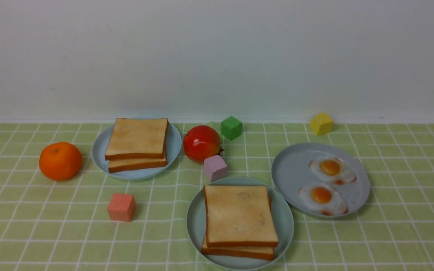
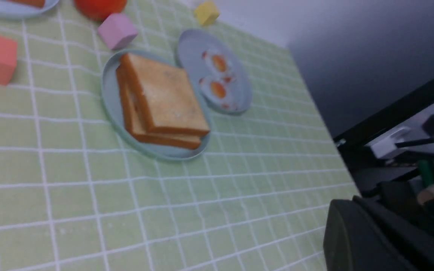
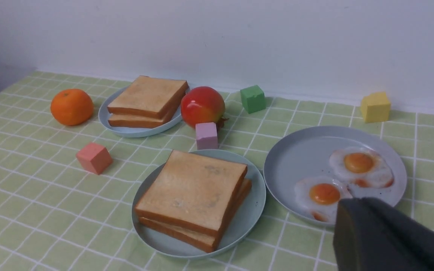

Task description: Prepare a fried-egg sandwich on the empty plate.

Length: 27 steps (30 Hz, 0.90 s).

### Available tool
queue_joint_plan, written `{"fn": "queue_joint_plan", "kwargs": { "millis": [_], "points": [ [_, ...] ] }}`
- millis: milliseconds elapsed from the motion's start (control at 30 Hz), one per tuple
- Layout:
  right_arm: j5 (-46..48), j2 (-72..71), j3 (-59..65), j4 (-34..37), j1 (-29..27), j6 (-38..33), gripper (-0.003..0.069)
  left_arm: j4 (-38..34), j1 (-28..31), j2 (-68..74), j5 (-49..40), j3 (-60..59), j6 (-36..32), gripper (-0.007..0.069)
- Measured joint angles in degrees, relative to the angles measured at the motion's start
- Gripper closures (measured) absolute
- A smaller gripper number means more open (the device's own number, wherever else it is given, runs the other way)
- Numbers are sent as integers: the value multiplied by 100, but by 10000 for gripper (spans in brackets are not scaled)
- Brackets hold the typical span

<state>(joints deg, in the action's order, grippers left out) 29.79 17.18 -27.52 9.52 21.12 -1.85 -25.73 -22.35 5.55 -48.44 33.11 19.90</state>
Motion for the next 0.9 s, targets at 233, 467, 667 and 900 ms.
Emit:
{"fn": "queue_joint_plan", "kwargs": {
  "millis": [233, 467, 667, 900],
  "points": [
    [4, 0, 0, -6, 0, 4, 662, 74, 0, -661, 70, 0, -23, 638],
    [4, 0, 0, -6, 0, 4, 662, 2520, 102, -673, 1172, -688, -141, 638],
    [4, 0, 0, -6, 0, 4, 657, 3931, 898, -673, 1753, -1890, 1115, 638],
    [11, 0, 0, -6, 0, 4, 652, 4142, 1515, -673, 2205, -3341, 1494, 637]
  ]
}}
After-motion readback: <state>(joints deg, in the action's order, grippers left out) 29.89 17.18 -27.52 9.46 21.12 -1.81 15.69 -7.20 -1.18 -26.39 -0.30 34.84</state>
